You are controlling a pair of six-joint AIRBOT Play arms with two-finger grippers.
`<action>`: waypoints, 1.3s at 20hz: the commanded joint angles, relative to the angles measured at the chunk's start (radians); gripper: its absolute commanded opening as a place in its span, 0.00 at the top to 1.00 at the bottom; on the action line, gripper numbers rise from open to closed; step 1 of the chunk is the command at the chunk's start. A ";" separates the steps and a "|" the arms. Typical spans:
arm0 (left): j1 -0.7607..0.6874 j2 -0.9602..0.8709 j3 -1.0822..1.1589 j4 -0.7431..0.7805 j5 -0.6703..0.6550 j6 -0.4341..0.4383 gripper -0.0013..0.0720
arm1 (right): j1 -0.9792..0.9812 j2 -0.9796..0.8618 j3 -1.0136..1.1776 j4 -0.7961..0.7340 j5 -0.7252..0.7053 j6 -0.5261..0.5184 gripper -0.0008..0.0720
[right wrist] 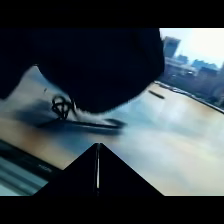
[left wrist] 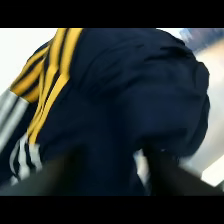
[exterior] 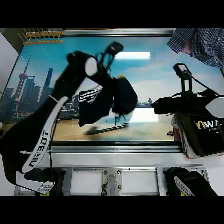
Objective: Fold the clothes and pants, and hang the long-sleeved shirts on hangers.
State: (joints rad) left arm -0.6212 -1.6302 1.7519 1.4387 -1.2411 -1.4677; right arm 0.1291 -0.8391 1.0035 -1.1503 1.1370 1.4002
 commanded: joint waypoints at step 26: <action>0.419 -0.178 -0.320 -0.410 0.156 -0.135 0.98 | -0.128 -0.087 -0.001 -0.152 -0.005 0.027 0.95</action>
State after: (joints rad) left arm -0.1989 -1.7821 1.4017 1.0382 -1.0454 -1.6173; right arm 0.0021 -0.8890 1.0031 -1.2655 1.1320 1.4212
